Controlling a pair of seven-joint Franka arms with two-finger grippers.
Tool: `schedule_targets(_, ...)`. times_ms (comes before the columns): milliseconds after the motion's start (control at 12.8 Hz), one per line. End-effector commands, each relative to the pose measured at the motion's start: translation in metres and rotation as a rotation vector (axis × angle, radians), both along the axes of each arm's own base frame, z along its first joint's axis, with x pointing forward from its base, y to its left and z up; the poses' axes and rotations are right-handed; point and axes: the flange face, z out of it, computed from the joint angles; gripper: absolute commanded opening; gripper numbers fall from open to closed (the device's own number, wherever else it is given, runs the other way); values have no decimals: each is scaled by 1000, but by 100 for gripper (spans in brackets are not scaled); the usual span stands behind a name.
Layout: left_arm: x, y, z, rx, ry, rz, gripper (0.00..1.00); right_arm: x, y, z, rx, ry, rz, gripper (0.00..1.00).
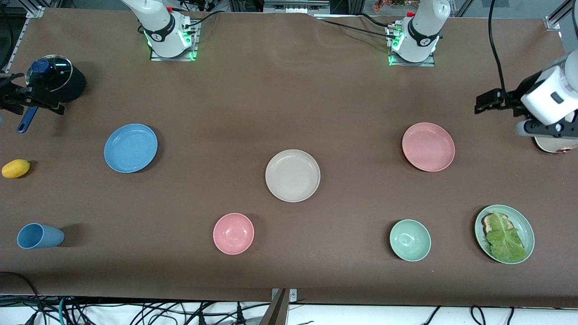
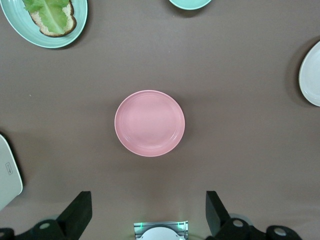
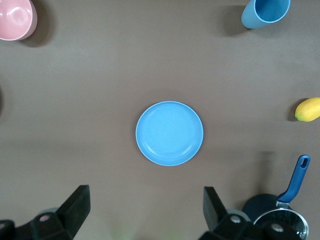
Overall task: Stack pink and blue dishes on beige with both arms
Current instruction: 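Move the left gripper down toward the rim of the pink plate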
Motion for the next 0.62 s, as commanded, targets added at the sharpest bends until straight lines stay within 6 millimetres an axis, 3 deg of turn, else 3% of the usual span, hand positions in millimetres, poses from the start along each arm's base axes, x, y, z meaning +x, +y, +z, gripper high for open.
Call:
schedule_targets(0, 20, -1, -25, -3, 22, -4, 100, -4, -1, 2, -3, 0, -6, 100)
schedule_targets(234, 32, -7, -62, 5, 80, -15, 100, -4, -1, 2, -3, 0, -6, 100)
schedule_targets(547, 55, -11, -127, 11, 141, -19, 100, -5, -1, 3, -3, 0, -6, 100)
